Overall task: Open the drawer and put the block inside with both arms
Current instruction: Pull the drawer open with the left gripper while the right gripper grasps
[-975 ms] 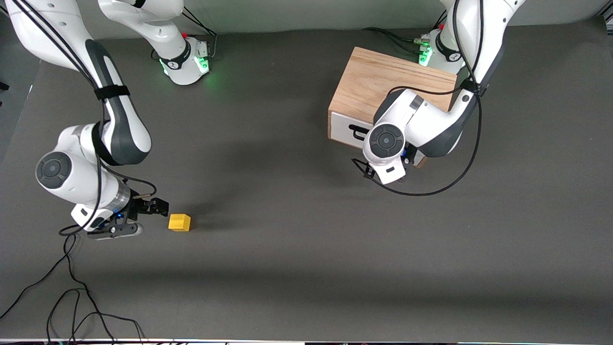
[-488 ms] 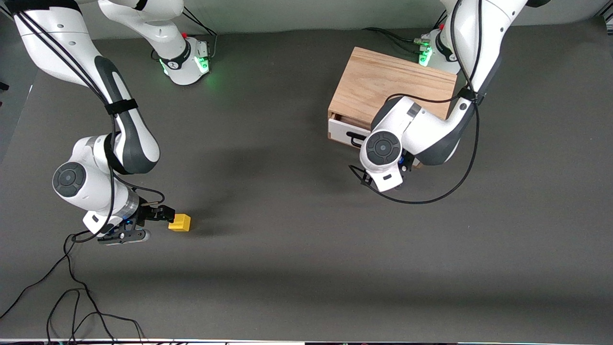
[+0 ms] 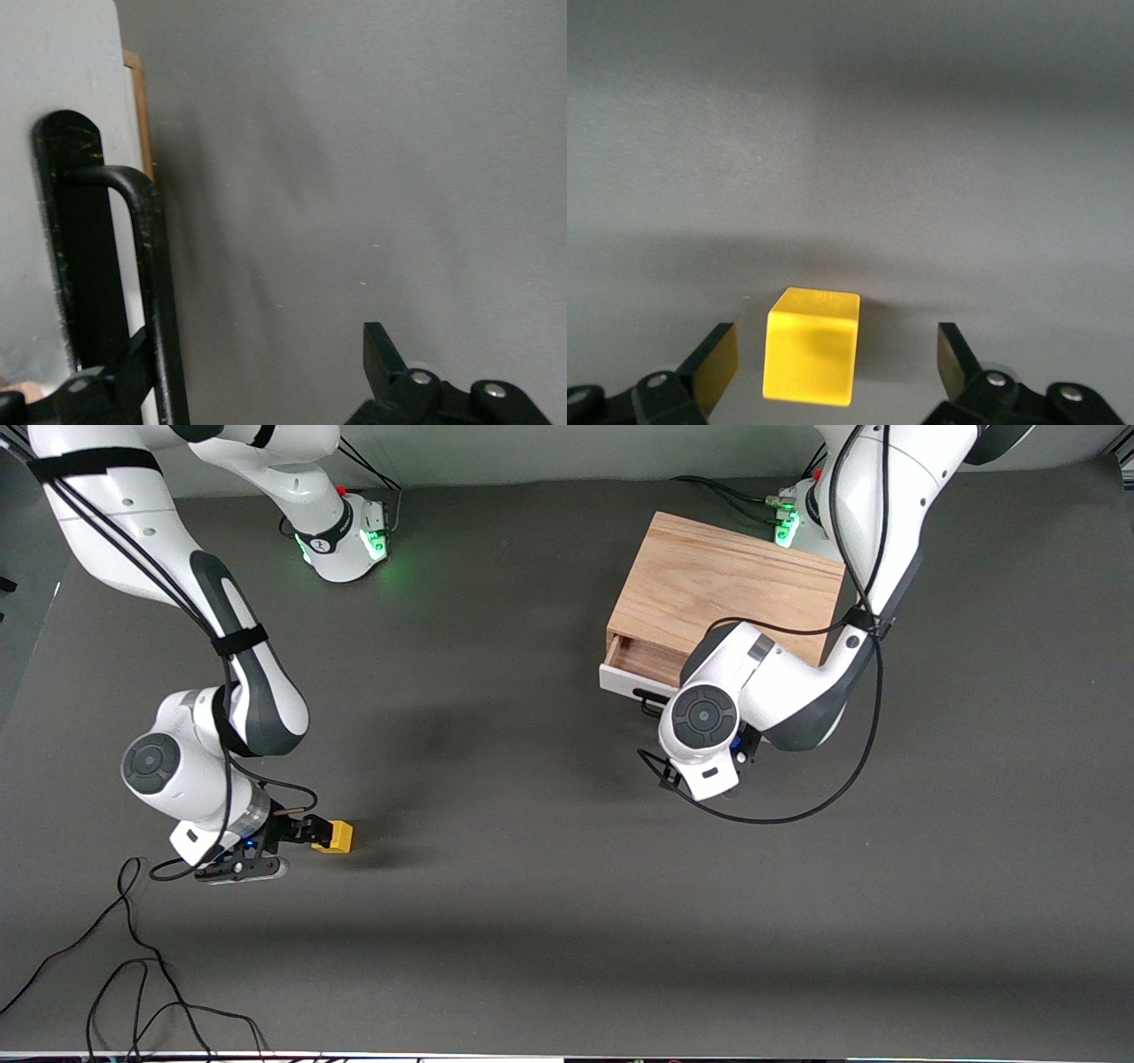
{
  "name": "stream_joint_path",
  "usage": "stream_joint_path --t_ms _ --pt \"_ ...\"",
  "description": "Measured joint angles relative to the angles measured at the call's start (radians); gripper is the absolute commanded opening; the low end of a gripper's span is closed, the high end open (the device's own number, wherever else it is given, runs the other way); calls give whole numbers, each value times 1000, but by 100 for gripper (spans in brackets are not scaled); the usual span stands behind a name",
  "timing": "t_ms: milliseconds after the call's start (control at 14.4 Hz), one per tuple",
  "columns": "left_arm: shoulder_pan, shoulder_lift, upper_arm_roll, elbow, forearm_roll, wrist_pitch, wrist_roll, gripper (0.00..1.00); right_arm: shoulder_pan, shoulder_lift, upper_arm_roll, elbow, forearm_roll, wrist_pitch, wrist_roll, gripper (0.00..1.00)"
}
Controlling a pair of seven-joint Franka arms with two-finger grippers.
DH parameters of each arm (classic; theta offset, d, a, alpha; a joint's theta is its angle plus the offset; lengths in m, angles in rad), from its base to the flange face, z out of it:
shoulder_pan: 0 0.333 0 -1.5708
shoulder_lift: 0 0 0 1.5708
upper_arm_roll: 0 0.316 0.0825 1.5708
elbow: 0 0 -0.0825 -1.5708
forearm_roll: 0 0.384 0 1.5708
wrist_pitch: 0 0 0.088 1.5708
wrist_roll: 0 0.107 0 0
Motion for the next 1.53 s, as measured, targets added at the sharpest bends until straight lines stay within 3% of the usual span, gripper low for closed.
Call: stream_joint_path --t_ms 697,836,1045,1323,1532 --pt "0 38 -3 48 55 75 -1 100 14 57 1 -50 0 74 20 100" --pt "0 40 -1 48 68 116 -1 100 14 61 1 -52 0 86 21 93" --pt "0 48 3 66 80 176 -1 100 14 68 1 -52 0 94 21 74" --pt "1 83 16 161 100 257 -1 100 14 70 1 -52 0 94 21 44" --pt "5 81 26 239 113 239 9 100 14 70 1 -51 0 95 21 28"
